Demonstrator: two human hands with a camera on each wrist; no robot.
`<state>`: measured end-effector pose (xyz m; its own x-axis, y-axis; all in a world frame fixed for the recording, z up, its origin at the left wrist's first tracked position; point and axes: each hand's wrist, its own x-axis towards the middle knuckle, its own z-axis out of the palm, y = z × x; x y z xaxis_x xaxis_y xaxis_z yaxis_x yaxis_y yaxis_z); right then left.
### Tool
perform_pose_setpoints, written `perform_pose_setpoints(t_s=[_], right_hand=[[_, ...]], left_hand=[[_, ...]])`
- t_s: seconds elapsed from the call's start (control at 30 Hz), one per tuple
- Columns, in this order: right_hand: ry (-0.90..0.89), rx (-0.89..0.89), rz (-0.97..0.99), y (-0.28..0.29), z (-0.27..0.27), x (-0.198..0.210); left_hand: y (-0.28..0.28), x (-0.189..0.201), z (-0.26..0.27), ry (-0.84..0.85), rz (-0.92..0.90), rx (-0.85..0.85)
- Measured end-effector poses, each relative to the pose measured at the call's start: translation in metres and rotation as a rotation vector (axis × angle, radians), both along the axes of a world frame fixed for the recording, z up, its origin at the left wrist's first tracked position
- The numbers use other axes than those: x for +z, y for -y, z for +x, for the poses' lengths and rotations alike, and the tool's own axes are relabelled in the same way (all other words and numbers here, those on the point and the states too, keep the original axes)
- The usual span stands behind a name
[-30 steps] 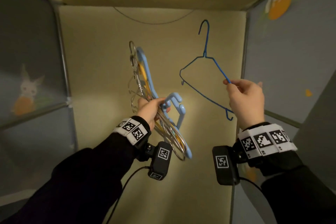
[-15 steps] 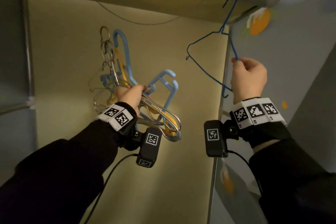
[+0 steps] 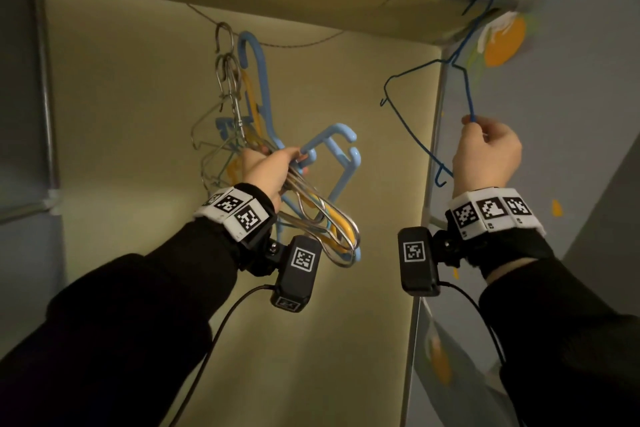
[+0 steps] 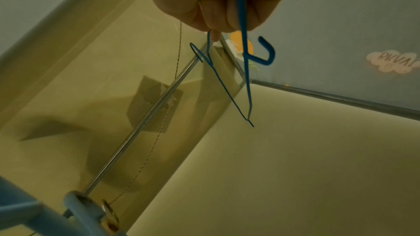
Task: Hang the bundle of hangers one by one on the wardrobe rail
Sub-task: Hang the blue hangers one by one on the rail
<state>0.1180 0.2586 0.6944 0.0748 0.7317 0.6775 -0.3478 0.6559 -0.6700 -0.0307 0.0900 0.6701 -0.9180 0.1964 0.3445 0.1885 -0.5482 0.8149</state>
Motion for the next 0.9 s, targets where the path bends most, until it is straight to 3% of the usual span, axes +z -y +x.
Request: perform_pose_setpoints(t_s=[0.23,0.5,0.8,0.9], right_hand=[[-0.073,-0.011,-0.007,-0.007,-0.006,0.002],[-0.003,0.020,0.000,-0.014,-0.010,0.031],[0.093,0.040,-0.007,-0.018,-0.011,0.003],[0.097,0.233,-0.230,-0.013,-0.014,-0.015]], left_hand=[[-0.007,-0.007,-0.012,-0.017,-0.029,-0.009],[-0.013,-0.006,-0.025,-0.025,-0.043,-0.021],[-0.018,-0.021,-0.026,-0.043,-0.129,-0.018],[-0.017,-0.027,-0.022,-0.058,-0.117,-0.052]])
